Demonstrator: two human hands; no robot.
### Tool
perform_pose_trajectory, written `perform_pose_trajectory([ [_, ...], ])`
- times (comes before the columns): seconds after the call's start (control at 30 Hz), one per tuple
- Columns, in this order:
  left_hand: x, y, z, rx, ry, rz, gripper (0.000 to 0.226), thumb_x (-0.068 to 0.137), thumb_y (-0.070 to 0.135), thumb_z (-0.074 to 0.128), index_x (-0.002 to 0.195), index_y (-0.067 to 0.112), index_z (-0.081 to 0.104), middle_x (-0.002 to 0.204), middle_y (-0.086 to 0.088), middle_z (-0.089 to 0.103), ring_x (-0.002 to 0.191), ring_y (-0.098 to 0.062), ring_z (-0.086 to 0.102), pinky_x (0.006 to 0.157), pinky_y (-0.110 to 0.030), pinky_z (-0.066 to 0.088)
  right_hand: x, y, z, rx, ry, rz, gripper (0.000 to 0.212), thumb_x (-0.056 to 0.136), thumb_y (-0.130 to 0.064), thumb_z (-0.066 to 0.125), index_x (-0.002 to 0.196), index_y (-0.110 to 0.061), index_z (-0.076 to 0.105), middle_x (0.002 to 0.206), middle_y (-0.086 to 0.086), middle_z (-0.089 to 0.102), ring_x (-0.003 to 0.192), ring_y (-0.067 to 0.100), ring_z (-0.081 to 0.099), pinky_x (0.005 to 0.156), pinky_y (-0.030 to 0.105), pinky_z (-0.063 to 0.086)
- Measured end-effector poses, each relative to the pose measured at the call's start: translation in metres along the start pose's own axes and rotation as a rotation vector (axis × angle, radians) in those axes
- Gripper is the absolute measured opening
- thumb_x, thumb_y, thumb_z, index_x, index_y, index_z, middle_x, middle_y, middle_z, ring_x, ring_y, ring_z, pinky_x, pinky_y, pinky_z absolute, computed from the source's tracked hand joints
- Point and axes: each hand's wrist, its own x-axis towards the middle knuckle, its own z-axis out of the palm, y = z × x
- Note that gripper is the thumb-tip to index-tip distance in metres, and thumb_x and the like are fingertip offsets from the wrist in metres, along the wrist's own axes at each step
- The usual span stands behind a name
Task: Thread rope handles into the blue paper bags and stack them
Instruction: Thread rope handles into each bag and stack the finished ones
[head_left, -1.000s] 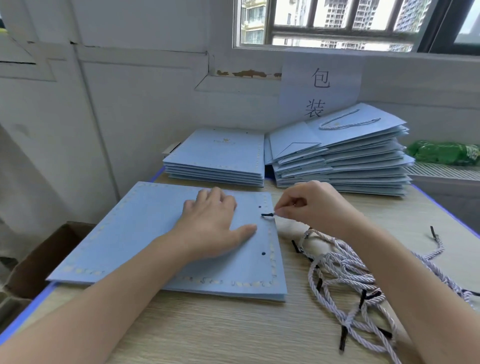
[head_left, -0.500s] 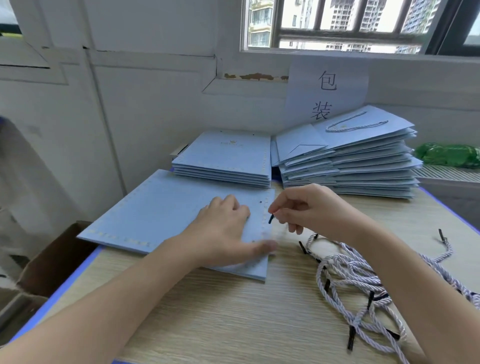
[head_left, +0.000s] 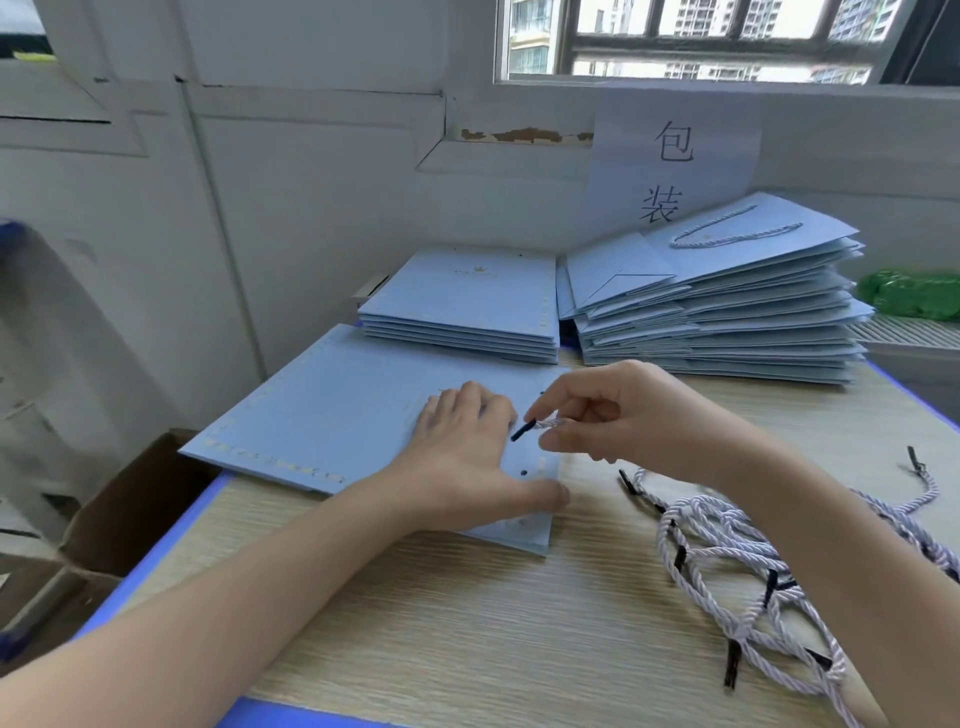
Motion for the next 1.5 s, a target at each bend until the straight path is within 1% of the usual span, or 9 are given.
perform_pose_trajectory([
  [0.37,0.002,-0.005,0.0,-0.01,-0.005,0.028,0.064,0.068,0.073,0.055,0.107,0.027,0.034,0.115,0.005,0.03,0.111,-0.015,0.027,0.095,-0.029,0.026,-0.001,-0.003,-0.002,0.022,0.001,0.014,0.01,0.078,-0.028,0.073,0.088,-0.027,0.071,0.062,-0.001,0.056,0.051,0.005,0.047,0.052,0.018,0.039],
  [0.47,0.003,-0.005,0.001,0.004,-0.002,0.027,0.082,0.057,0.076,0.045,0.122,0.026,0.038,0.118,0.007,0.03,0.116,-0.014,0.027,0.097,-0.028,0.025,-0.002,-0.004,-0.002,-0.007,0.062,0.018,0.003,0.08,-0.026,0.071,0.083,-0.027,0.073,0.06,-0.002,0.052,0.049,0.004,0.038,0.047,0.011,0.029],
  [0.6,0.002,-0.005,0.001,0.005,0.014,0.038,0.104,0.042,0.084,0.031,0.128,0.024,0.036,0.122,0.007,0.029,0.12,-0.013,0.026,0.097,-0.026,0.023,-0.002,-0.002,-0.001,-0.108,0.093,0.002,0.005,0.081,-0.024,0.07,0.078,-0.026,0.073,0.055,-0.007,0.047,0.049,0.005,0.034,0.049,0.014,0.029],
  [0.87,0.001,-0.004,0.002,-0.032,0.057,0.045,0.103,0.04,0.083,0.028,0.126,0.026,0.037,0.122,0.007,0.03,0.118,-0.012,0.026,0.102,-0.028,0.025,0.002,-0.004,0.019,-0.346,0.052,-0.109,0.008,0.083,-0.014,0.063,0.081,-0.016,0.07,0.075,-0.004,0.059,0.065,0.004,0.046,0.061,0.013,0.034],
  [1.03,0.0,-0.003,0.0,-0.097,0.058,0.027,0.089,0.039,0.079,0.033,0.111,0.028,0.041,0.115,0.007,0.034,0.114,-0.013,0.03,0.102,-0.03,0.031,0.005,-0.003,0.03,-0.405,0.009,-0.107,0.011,0.088,-0.022,0.061,0.088,-0.025,0.071,0.073,-0.01,0.05,0.067,0.004,0.045,0.068,0.026,0.038],
  [1.17,-0.001,-0.003,-0.012,-0.242,-0.028,-0.039,0.072,0.047,0.069,0.053,0.104,0.026,0.042,0.115,0.01,0.038,0.114,-0.009,0.033,0.092,-0.026,0.034,0.002,-0.008,0.021,-0.353,-0.033,-0.097,0.026,0.089,-0.013,0.055,0.091,-0.03,0.075,0.081,-0.01,0.049,0.069,-0.001,0.045,0.068,0.015,0.034],
  [1.3,-0.002,-0.008,-0.028,-0.433,-0.031,-0.055,0.047,0.05,0.058,0.064,0.086,0.028,0.058,0.104,0.012,0.058,0.106,-0.005,0.051,0.088,-0.028,0.04,-0.001,-0.012,0.011,-0.313,-0.01,-0.1,0.034,0.088,-0.004,0.05,0.092,-0.028,0.074,0.092,-0.008,0.047,0.075,-0.008,0.045,0.068,0.006,0.031],
  [1.4,-0.003,-0.011,-0.034,-0.512,-0.003,-0.077,0.043,0.052,0.053,0.066,0.076,0.018,0.064,0.088,-0.003,0.066,0.091,-0.02,0.06,0.084,-0.035,0.043,-0.002,-0.011,0.013,-0.234,0.098,-0.152,0.034,0.087,-0.004,0.055,0.088,-0.035,0.069,0.1,-0.01,0.047,0.076,-0.001,0.049,0.066,0.007,0.036],
  [1.5,-0.006,-0.013,-0.039,-0.536,-0.023,-0.089,0.035,0.054,0.051,0.067,0.065,0.017,0.064,0.07,-0.004,0.054,0.072,-0.019,0.049,0.07,-0.035,0.036,-0.002,-0.014,0.009,-0.131,0.271,-0.131,0.025,0.084,-0.005,0.06,0.08,-0.028,0.067,0.081,-0.012,0.053,0.065,0.003,0.05,0.061,0.012,0.038],
])
